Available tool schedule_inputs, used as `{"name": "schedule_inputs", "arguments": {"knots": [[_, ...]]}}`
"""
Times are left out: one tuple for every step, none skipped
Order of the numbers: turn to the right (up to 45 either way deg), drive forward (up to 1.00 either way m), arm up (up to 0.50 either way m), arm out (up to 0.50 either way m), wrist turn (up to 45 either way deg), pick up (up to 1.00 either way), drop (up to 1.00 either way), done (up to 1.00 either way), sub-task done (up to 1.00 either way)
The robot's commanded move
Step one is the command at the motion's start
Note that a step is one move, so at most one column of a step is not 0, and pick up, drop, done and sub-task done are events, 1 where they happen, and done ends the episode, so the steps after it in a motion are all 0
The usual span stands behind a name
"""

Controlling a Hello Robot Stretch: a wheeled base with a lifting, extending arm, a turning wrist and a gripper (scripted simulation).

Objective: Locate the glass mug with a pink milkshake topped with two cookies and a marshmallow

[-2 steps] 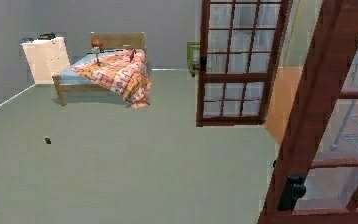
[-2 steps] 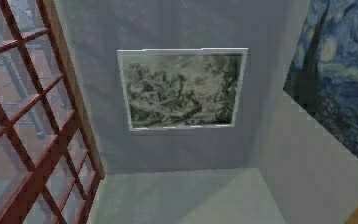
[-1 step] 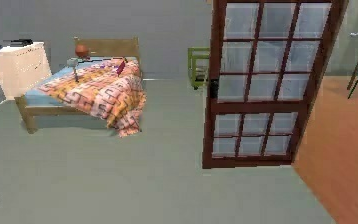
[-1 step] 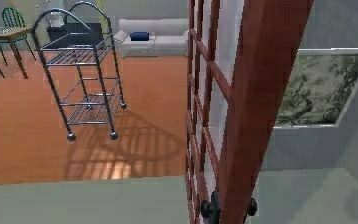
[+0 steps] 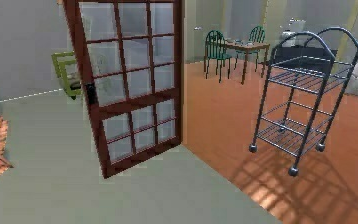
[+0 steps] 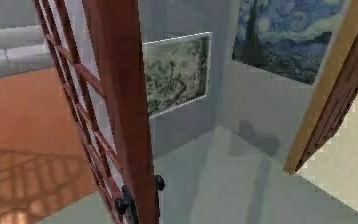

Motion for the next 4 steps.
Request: {"name": "schedule_inputs", "arguments": {"knots": [[0.0,0.3,0.0,0.0,0.0,0.0,0.0,0.0,0.0],[45.0,0.0,0.0,0.0,0.0,0.0,0.0,0.0,0.0],[9.0,0.0,0.0,0.0,0.0,0.0,0.0,0.0,0.0],[0.0,1.0,0.0,0.0,0.0,0.0,0.0,0.0,0.0]]}}
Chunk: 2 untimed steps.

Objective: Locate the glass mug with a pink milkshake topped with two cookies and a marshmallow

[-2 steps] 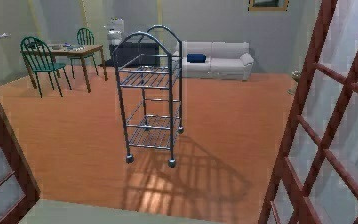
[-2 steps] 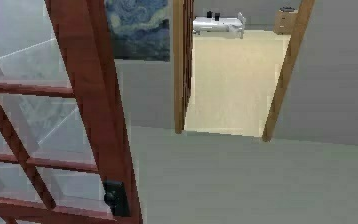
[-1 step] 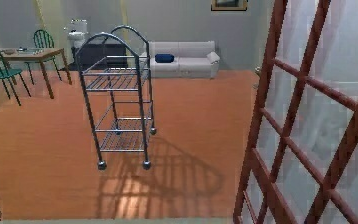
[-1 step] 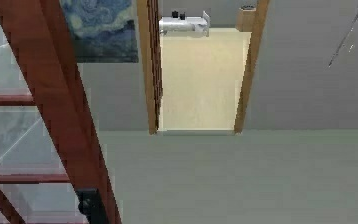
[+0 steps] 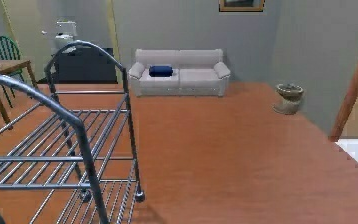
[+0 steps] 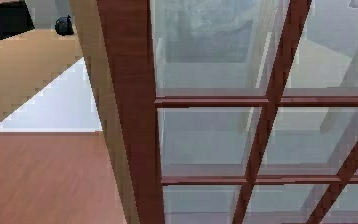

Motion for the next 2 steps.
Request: {"name": "schedule_inputs", "arguments": {"knots": [[9.0,0.0,0.0,0.0,0.0,0.0,0.0,0.0,0.0],[0.0,0.15,0.0,0.0,0.0,0.0,0.0,0.0,0.0]]}}
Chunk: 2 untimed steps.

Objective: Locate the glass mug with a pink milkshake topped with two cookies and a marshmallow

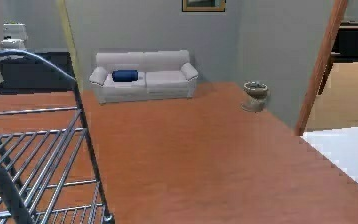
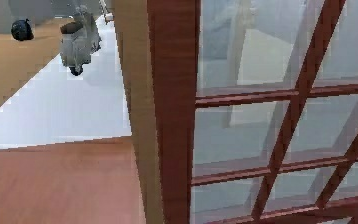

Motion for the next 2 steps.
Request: {"name": "schedule_inputs", "arguments": {"knots": [[24.0,0.0,0.0,0.0,0.0,0.0,0.0,0.0,0.0],[0.0,0.4,0.0,0.0,0.0,0.0,0.0,0.0,0.0]]}}
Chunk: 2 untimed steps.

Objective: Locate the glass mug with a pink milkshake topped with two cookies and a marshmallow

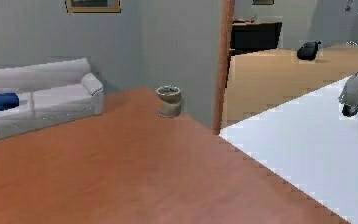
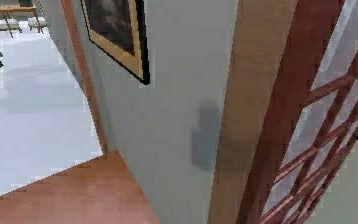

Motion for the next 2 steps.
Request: {"name": "schedule_inputs", "arguments": {"knots": [[36.0,0.0,0.0,0.0,0.0,0.0,0.0,0.0,0.0],[0.0,1.0,0.0,0.0,0.0,0.0,0.0,0.0,0.0]]}}
